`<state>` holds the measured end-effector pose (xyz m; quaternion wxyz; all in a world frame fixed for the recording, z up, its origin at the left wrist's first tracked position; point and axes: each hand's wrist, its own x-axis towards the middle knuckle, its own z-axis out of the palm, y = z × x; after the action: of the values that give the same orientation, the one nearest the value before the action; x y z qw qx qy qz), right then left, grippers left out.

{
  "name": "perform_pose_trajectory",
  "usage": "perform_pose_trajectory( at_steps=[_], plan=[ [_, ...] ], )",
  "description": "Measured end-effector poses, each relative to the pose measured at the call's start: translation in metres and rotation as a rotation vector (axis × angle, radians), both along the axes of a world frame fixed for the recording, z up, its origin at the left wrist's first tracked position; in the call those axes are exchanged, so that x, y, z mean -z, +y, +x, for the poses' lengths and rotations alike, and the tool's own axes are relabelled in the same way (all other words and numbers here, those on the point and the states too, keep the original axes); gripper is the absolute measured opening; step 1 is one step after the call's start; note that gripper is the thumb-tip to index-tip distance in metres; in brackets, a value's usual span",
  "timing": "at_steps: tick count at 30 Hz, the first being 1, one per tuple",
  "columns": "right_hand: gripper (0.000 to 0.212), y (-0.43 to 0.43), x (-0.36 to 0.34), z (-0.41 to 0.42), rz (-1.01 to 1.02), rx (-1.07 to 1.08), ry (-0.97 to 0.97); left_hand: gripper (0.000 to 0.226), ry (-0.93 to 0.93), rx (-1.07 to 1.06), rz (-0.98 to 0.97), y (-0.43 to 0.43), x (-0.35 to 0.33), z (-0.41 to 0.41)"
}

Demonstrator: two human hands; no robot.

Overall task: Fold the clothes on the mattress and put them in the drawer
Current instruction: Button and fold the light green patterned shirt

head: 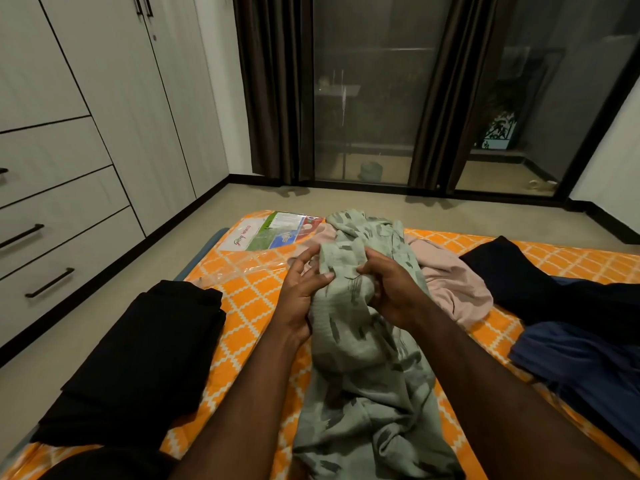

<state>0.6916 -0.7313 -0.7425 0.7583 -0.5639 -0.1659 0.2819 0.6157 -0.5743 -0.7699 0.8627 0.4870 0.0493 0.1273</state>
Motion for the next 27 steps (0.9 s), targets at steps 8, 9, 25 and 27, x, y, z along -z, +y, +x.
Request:
perform_pose_trajectory(
  at_steps=[8, 9, 25, 27],
  plan=[
    [0.041, 0.003, 0.016, 0.006, -0.006, 0.211, 0.073, 0.035, 0.183, -0.110, 0.653, -0.006, -0.004, 0.038],
    [0.048, 0.003, 0.015, 0.011, -0.019, 0.242, 0.067, 0.038, 0.141, -0.069, 0.708, -0.005, -0.009, 0.045],
    [0.050, 0.011, -0.014, 0.170, -0.434, 0.255, -0.220, 0.083, 0.186, -0.108, 0.727, 0.012, -0.015, 0.207],
    [0.051, -0.002, 0.019, 0.168, -0.757, 0.168, -0.206, 0.088, 0.441, -0.069, 0.775, 0.010, 0.018, 0.198]
  ],
)
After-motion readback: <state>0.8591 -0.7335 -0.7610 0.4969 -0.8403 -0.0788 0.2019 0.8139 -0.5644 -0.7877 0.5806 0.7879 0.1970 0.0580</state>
